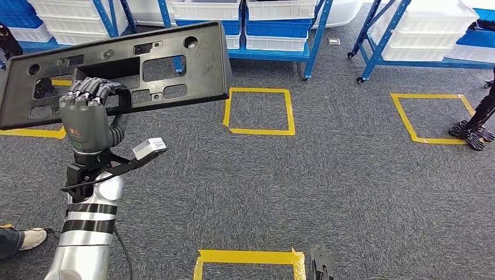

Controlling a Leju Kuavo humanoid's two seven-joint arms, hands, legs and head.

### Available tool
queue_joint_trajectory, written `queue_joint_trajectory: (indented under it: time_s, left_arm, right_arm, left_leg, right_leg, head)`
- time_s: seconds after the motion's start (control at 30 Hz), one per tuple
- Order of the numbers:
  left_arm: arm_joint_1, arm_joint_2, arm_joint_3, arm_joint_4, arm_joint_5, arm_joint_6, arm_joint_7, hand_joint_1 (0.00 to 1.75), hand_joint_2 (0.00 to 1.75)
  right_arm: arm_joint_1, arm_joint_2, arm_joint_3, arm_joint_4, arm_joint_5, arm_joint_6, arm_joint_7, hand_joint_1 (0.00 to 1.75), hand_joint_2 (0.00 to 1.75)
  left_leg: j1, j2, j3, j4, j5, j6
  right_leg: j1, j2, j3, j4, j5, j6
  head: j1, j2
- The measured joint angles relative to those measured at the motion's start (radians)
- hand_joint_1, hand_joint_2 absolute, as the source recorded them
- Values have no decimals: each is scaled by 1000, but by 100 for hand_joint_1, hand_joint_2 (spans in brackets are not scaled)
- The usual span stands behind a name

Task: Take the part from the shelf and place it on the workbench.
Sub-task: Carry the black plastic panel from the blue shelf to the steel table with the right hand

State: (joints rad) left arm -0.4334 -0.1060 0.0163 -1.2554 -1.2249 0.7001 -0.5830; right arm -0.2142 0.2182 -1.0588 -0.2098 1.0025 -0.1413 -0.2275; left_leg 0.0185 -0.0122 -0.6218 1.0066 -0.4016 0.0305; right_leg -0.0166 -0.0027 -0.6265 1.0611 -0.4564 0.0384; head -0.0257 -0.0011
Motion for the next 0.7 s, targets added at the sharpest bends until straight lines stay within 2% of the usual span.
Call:
queue_joint_trajectory:
  time_s: [0.07, 0.1, 0.13, 0.17, 0.2, 0.27, 0.3, 0.33, 0.4, 0.43, 0.47, 0.5, 0.53, 0.57, 0.6, 0.63, 0.67, 0.7]
  left_arm:
    - [-1, 0, 1, -1, 0, 0, 2, 175, 175]
    - [0, 0, 2, -1, -1, 0, 2, 175, 175]
    - [3, 0, 2, -1, -1, 0, 3, 175, 175]
    - [5, 0, 2, -1, -1, 0, 3, 175, 175]
    - [6, 0, 3, -1, -2, 0, 3, 175, 175]
    - [6, 0, 3, -1, -4, 0, 3, 175, 175]
    - [6, 1, 3, -2, -6, 0, 3, 175, 175]
    - [6, 1, 3, -2, -7, 0, 4, 175, 175]
    - [7, 4, 4, -2, -10, 0, 4, 175, 175]
    - [8, 6, 4, -2, -11, 0, 3, 175, 175]
    - [8, 9, 3, -2, -11, 0, 3, 175, 175]
    - [7, 11, 3, -2, -12, 0, 2, 175, 175]
    - [5, 11, 2, -2, -12, 0, 2, 175, 175]
    - [4, 11, 2, -2, -12, 0, 2, 175, 175]
    - [4, 11, 2, -2, -13, 0, 1, 175, 175]
    - [5, 11, 2, -2, -13, 0, 1, 175, 175]
    - [6, 11, 2, -2, -13, 0, 1, 175, 175]
    - [6, 11, 2, -2, -12, 0, 1, 175, 175]
  right_arm:
    - [2, -1, 8, 0, 3, -3, 2, 0, 0]
    - [3, -1, 10, 0, 3, -3, 3, 0, 0]
    - [6, -2, 12, 0, 3, -3, 4, 0, 0]
    - [7, -3, 13, 0, 3, -4, 4, 0, 0]
    - [8, -3, 14, 0, 3, -4, 4, 0, 0]
    - [9, -3, 17, 0, 4, -4, 5, 0, 0]
    - [9, -3, 18, 0, 4, -4, 5, 0, 0]
    - [9, -3, 19, 0, 4, -3, 6, 0, 0]
    - [10, -2, 20, 0, 4, -3, 8, 0, 0]
    - [10, -2, 20, 0, 4, -3, 8, 0, 0]
    - [10, -2, 20, 0, 4, -4, 9, 0, 0]
    - [10, -2, 21, 0, 4, -4, 10, 0, 0]
    - [10, -2, 21, 0, 4, -4, 11, 0, 0]
    - [12, -1, 22, 0, 4, -4, 13, 0, 0]
    - [14, -2, 22, 0, 5, -5, 15, 0, 0]
    - [16, -2, 22, 0, 5, -5, 16, 0, 0]
    - [17, -2, 22, 0, 5, -5, 16, 0, 0]
    - [17, -2, 22, 0, 4, -5, 16, 0, 0]
  left_leg:
    - [3, -7, -5, -5, 7, 1]
    - [5, -13, -9, -5, 10, -2]
    - [7, -20, -13, -5, 12, -6]
    - [10, -28, -17, -4, 15, -12]
    - [15, -37, -20, -3, 19, -18]
    - [22, -58, -28, 1, 24, -35]
    - [23, -67, -32, 2, 27, -45]
    - [22, -75, -35, 2, 31, -54]
    - [24, -88, -37, -7, 41, -70]
    - [26, -83, -38, -8, 43, -74]
    - [26, -66, -44, 3, 34, -77]
    - [25, -43, -59, 38, 12, -77]
    - [23, -18, -84, 97, -20, -76]
    - [21, -2, -115, 171, -57, -74]
    - [21, 3, -145, 243, -88, -72]
    - [21, 4, -164, 290, -104, -70]
    - [19, 6, -163, 299, -102, -67]
    - [17, 11, -142, 267, -83, -62]
  right_leg:
    - [-4, 1, -55, 127, -63, -6]
    - [-6, 1, -81, 189, -88, -4]
    - [-10, 1, -94, 224, -100, 1]
    - [-14, 2, -87, 220, -97, 9]
    - [-19, 3, -59, 173, -78, 21]
    - [-30, 29, 21, 34, -36, 41]
    - [-33, 40, 49, -14, -22, 42]
    - [-33, 47, 62, -37, -17, 37]
    - [-27, 35, 62, -35, -11, 18]
    - [-26, 27, 62, -34, -8, 10]
    - [-26, 18, 62, -34, -5, 1]
    - [-25, 9, 62, -35, -3, -9]
    - [-23, -1, 61, -35, -2, -17]
    - [-17, -10, 61, -35, -3, -23]
    - [-12, -22, 61, -35, -3, -27]
    - [-8, -33, 60, -35, -4, -28]
    - [-4, -45, 61, -35, -5, -29]
    - [-1, -57, 62, -35, -6, -30]
  head:
    - [2, 0]
    - [2, 0]
    - [2, 0]
    - [2, 0]
    - [2, 0]
    - [4, 0]
    - [5, 0]
    - [6, 0]
    - [6, 0]
    - [6, 0]
    - [2, 0]
    - [-1, 0]
    - [-4, 0]
    - [-7, 0]
    - [-7, 0]
    - [-7, 0]
    - [-7, 0]
    - [-7, 0]
